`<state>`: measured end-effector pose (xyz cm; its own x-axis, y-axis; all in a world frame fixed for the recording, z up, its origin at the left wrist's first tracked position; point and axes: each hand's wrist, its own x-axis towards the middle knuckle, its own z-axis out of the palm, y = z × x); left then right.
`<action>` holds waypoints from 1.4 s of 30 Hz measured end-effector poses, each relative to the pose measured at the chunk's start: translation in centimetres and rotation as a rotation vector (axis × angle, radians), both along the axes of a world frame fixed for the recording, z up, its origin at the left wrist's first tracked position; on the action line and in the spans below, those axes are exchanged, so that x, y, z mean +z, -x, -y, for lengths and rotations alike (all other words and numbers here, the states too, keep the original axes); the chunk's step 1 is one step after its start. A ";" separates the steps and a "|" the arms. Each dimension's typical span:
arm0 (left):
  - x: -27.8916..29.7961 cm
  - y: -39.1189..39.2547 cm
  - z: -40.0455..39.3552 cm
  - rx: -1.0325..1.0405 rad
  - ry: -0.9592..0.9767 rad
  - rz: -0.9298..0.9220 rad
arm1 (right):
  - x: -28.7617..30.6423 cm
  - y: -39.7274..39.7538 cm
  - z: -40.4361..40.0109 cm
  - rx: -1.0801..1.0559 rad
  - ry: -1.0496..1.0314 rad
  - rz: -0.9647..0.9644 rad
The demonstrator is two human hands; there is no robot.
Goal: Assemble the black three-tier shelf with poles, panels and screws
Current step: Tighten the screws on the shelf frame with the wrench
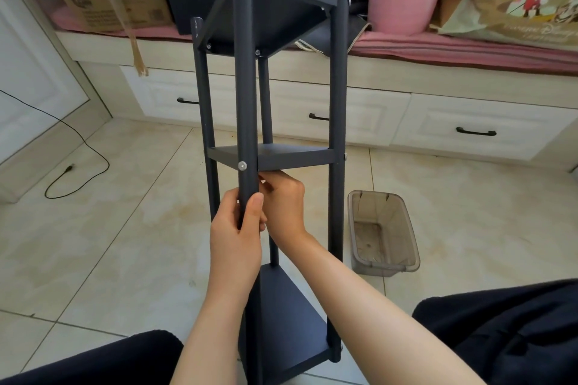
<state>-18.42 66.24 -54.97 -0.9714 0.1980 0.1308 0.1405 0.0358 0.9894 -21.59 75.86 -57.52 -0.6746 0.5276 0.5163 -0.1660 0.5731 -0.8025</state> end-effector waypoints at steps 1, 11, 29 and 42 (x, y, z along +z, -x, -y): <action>0.0 0.0 0.0 0.000 0.002 -0.003 | 0.0 0.0 0.0 0.006 0.023 0.011; 0.0 0.0 -0.2 -0.008 0.020 -0.007 | 0.0 -2.3 -0.9 0.122 0.035 0.159; 0.3 -1.0 -0.6 -0.028 0.047 -0.024 | 5.4 -7.4 -2.9 0.176 0.013 0.462; 0.3 -0.8 -0.6 -0.023 0.043 -0.017 | 5.6 -6.7 -3.0 0.187 0.186 0.441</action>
